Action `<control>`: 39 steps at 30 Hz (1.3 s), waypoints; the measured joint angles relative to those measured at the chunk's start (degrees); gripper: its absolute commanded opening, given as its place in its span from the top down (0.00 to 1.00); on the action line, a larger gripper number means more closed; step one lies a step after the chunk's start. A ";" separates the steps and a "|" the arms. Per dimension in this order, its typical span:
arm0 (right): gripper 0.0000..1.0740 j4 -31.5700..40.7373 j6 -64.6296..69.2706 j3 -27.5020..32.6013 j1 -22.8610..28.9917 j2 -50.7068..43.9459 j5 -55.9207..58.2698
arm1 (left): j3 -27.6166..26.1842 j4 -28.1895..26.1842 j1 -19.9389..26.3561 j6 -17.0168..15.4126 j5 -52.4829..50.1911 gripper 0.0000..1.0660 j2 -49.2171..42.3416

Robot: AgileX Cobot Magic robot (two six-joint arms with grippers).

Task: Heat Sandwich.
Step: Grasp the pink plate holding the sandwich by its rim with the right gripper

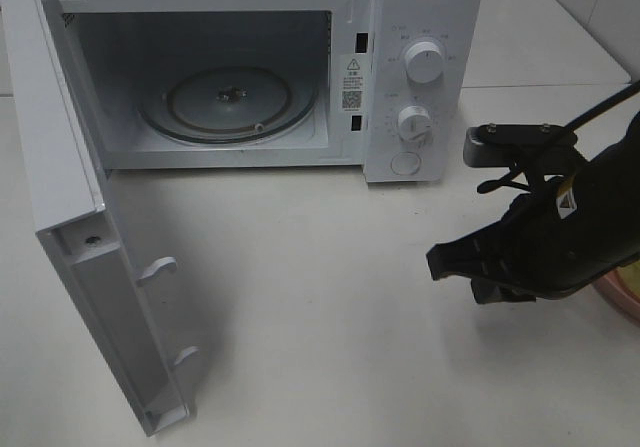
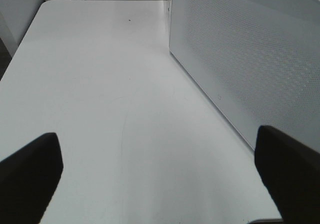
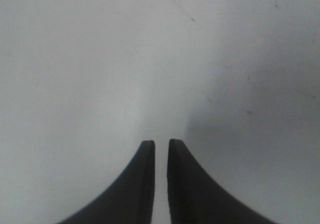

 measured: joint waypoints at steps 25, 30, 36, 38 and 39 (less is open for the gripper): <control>0.11 -2.86 -11.80 -12.09 -1.83 -1.20 20.28 | 0.00 0.00 0.00 0.00 0.00 0.06 0.00; 0.12 -3.32 -12.61 -12.61 -7.39 -1.20 22.29 | 0.00 0.00 0.00 0.00 0.00 0.06 0.00; 0.13 -3.72 -15.53 -12.66 -13.81 -1.20 22.69 | 0.00 0.00 0.00 0.00 0.00 0.06 0.00; 0.14 -3.90 -15.81 -12.66 -14.84 -1.20 22.69 | 0.00 0.00 0.00 0.00 0.00 0.06 0.00; 0.14 -4.07 -16.73 -12.66 -16.62 -1.20 22.69 | 0.00 0.00 0.00 0.00 0.00 0.06 0.00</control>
